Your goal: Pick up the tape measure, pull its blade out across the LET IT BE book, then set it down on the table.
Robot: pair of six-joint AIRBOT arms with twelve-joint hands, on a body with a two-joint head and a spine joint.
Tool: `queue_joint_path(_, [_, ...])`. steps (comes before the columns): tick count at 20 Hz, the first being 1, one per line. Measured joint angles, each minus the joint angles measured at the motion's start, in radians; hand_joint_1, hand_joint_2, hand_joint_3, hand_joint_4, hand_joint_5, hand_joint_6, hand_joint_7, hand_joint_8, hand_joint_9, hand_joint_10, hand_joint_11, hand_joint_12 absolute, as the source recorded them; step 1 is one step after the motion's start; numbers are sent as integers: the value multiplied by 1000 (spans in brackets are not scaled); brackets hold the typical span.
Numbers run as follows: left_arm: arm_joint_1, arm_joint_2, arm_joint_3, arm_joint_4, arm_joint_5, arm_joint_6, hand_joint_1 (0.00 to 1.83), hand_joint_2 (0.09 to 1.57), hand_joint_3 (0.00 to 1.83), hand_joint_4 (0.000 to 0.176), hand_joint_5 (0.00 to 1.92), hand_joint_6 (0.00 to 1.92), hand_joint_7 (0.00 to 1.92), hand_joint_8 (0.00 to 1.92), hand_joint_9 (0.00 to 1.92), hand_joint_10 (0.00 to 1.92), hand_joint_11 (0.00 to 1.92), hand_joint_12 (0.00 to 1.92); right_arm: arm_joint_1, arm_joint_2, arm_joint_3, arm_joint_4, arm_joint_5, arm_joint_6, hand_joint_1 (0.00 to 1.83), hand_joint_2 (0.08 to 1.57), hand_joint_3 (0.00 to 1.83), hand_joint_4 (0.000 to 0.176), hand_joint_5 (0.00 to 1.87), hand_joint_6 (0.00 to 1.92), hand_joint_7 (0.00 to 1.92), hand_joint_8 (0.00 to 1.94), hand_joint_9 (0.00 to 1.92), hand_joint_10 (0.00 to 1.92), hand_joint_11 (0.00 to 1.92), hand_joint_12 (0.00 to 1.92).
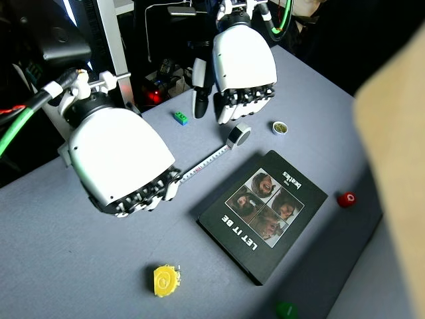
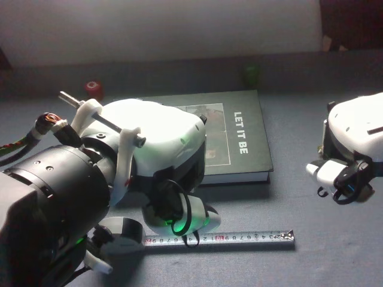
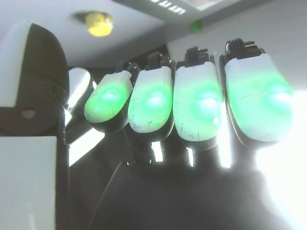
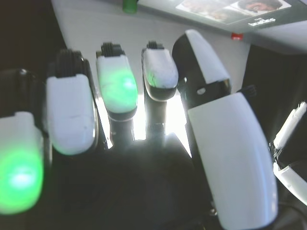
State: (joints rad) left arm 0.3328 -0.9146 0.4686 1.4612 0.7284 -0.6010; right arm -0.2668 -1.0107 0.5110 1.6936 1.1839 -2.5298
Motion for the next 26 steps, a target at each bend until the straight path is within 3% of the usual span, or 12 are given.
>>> queue_joint_path(1, [0, 0, 0, 2, 1, -2, 48, 1001, 101, 0, 142, 61, 139, 55, 92, 65, 2, 523, 5, 3, 0, -4, 0, -1, 0, 877, 271, 31, 0, 37, 40, 44, 0, 7, 0, 189])
queue_joint_path(2, [0, -5, 3, -3, 8, -5, 32, 1048, 13, 0, 161, 9, 161, 8, 110, 11, 0, 480, 6, 13, 0, -3, -11, -5, 0, 980, 57, 22, 25, 3, 75, 1, 0, 0, 0, 214])
queue_joint_path(4, [0, -19, 11, -8, 15, -6, 33, 1048, 2, 0, 186, 6, 185, 5, 133, 7, 0, 532, 16, 24, 0, 30, -32, -3, 0, 989, 39, 14, 26, 1, 78, 1, 0, 0, 0, 238])
queue_joint_path(5, [-4, -40, 31, 12, 18, -51, 34, 1051, 1, 0, 190, 3, 189, 3, 140, 5, 0, 565, 24, 30, 0, 39, -45, -7, 0, 989, 36, 12, 23, 0, 74, 0, 0, 0, 0, 239])
queue_joint_path(11, [-4, -44, 61, 13, 28, -96, 109, 1027, 0, 0, 186, 0, 182, 0, 150, 2, 0, 621, 28, 28, -6, 37, -47, -22, 0, 992, 31, 13, 20, 0, 71, 0, 0, 0, 0, 247])
queue_joint_path(16, [-9, 13, 56, -15, 27, -74, 375, 967, 0, 0, 218, 8, 223, 7, 182, 6, 2, 652, 42, 24, -11, 3, -50, -33, 12, 997, 27, 9, 18, 0, 70, 0, 0, 0, 0, 245])
queue_joint_path(18, [-15, 39, 56, -37, 24, -62, 604, 930, 0, 0, 224, 4, 234, 6, 185, 3, 0, 670, 55, 20, -11, 11, -53, -50, 10, 1003, 23, 8, 18, 0, 69, 0, 0, 0, 0, 258])
queue_joint_path(21, [-2, 87, 51, -37, 21, -53, 879, 993, 5, 0, 292, 10, 292, 8, 259, 11, 25, 706, 71, 21, -11, -16, -55, -87, 9, 1018, 21, 8, 20, 0, 71, 0, 0, 0, 0, 275])
queue_joint_path(24, [2, 123, 45, -112, 24, 29, 1045, 954, 0, 0, 358, 10, 360, 8, 320, 9, 102, 720, 72, 20, -13, -25, -72, -90, 4, 1027, 23, 8, 23, 2, 74, 1, 0, 0, 0, 273])
queue_joint_path(26, [8, 141, 44, -156, 16, 28, 1091, 970, 5, 0, 386, 16, 379, 11, 336, 11, 119, 721, 47, 21, -21, -25, -95, -52, 8, 1031, 23, 6, 23, 1, 79, 3, 0, 0, 0, 272])
